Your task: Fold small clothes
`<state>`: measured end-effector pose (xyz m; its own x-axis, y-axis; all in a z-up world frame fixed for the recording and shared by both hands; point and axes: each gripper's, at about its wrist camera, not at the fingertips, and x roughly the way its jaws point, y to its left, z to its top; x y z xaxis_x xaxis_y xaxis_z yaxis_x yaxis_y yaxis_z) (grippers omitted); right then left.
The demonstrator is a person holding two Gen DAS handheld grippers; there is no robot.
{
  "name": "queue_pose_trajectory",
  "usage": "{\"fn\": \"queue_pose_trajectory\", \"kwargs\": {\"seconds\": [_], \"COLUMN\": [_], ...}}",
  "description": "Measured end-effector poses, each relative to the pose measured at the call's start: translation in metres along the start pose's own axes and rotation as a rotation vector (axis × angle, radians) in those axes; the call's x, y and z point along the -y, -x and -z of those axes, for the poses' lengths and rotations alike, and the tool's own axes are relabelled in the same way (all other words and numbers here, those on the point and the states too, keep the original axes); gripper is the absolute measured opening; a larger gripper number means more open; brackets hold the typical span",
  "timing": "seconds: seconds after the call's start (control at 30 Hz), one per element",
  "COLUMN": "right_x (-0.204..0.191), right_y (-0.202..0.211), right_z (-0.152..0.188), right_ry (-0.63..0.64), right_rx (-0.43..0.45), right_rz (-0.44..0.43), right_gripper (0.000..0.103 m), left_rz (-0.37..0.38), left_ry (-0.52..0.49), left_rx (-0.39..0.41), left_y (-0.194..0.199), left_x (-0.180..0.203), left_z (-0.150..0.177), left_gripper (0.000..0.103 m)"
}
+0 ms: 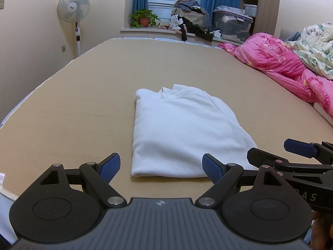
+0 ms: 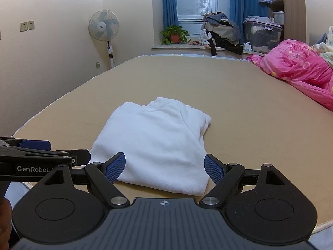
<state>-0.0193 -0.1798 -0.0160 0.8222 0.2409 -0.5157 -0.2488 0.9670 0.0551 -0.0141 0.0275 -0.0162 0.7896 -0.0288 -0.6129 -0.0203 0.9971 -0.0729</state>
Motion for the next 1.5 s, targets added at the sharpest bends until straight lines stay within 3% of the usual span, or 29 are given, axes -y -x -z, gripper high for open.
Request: {"fn": "queue_pose_trajectory", "kwargs": {"seconds": [1.5], "right_x": [-0.0001], "right_y": [-0.0007], "right_z": [0.0028], "right_ry": [-0.004], "right_rx": [-0.006], "right_rz": [-0.002], "right_gripper": [0.084], "left_rz": [0.0], "left_ry": [0.0], "left_rx": [0.0], "left_y": [0.0001], "left_x": [0.0007], "left_z": [0.0002], "left_gripper": [0.089]}}
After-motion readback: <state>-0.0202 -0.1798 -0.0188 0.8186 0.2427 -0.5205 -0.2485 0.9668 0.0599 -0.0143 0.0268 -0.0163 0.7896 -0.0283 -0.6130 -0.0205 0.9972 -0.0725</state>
